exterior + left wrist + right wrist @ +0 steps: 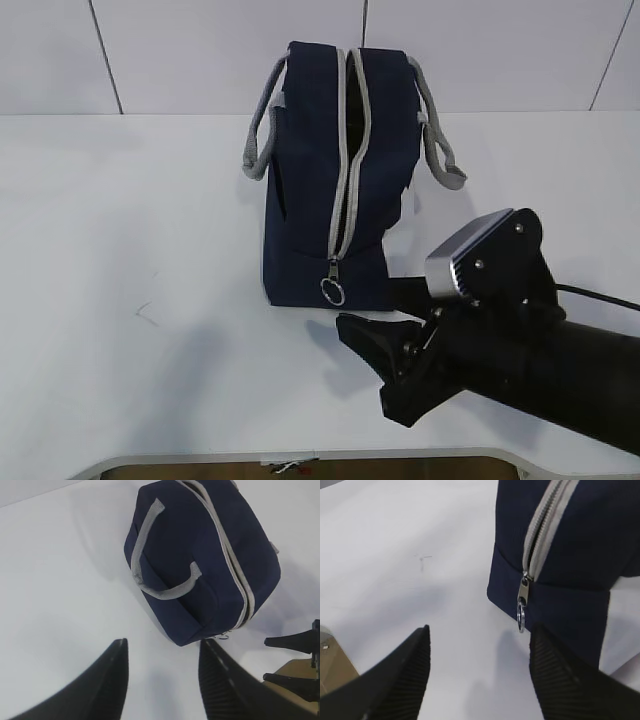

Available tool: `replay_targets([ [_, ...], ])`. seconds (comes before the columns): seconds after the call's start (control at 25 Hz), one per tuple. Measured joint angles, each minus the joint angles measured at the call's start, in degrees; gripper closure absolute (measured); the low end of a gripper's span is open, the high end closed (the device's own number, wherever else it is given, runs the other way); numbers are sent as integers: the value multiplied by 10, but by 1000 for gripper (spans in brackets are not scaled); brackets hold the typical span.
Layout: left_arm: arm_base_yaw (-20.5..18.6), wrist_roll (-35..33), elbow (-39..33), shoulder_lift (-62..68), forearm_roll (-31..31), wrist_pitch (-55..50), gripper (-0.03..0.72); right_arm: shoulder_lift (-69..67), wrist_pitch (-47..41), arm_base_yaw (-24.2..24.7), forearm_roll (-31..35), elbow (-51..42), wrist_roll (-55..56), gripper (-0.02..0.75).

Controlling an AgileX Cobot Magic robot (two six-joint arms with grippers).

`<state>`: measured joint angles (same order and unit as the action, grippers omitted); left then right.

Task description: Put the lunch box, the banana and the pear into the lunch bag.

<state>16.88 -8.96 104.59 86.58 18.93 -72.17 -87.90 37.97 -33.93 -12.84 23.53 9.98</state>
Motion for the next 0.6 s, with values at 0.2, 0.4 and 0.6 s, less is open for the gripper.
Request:
replay_targets([
  [0.2,0,0,0,0,0,0,337,-67,63,0,4,0,-3,240],
  [0.4,0,0,0,0,0,0,337,-123,128,0,22,0,-4,240],
  [0.6,0,0,0,0,0,0,337,-139,158,0,52,0,-4,240],
])
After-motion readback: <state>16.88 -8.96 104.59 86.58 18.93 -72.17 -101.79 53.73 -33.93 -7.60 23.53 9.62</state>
